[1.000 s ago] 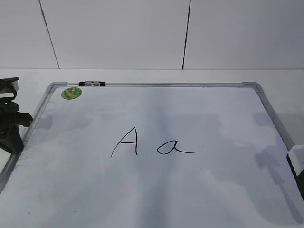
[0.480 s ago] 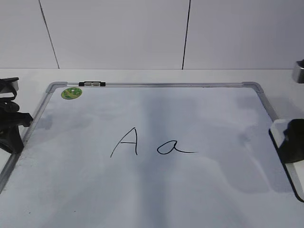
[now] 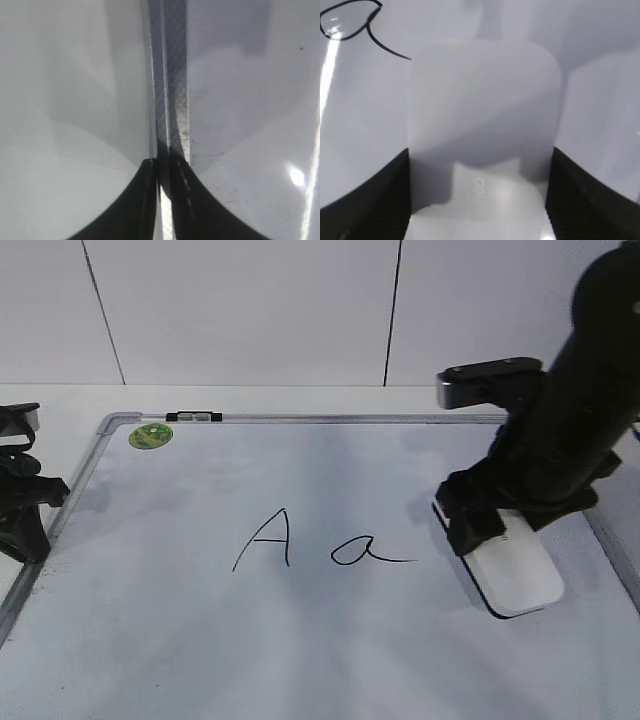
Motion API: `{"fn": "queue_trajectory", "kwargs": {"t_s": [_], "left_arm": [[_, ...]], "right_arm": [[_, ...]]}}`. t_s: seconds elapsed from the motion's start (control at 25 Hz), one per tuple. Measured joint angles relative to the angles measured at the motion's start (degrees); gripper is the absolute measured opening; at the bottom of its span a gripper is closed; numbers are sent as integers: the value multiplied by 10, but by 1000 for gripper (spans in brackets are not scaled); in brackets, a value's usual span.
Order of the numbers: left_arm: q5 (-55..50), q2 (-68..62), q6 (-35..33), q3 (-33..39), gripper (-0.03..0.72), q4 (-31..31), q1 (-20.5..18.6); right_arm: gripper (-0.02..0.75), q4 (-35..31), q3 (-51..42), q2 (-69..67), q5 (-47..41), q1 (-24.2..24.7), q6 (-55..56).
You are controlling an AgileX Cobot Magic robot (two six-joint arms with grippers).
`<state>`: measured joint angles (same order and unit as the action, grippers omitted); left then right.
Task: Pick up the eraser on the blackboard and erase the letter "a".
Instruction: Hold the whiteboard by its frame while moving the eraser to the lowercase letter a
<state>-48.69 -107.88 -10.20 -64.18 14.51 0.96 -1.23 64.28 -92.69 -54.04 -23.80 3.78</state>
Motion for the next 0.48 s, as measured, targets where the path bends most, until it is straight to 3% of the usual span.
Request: {"fn": "queue_trajectory", "kwargs": {"t_s": [0.2, 0.48], "left_arm": [[0, 0, 0, 0, 64, 1, 0], [-1, 0, 0, 0, 64, 1, 0]], "right_arm": [[583, 1, 76, -92, -5, -34, 0], [583, 1, 171, -184, -32, -41, 0]]}}
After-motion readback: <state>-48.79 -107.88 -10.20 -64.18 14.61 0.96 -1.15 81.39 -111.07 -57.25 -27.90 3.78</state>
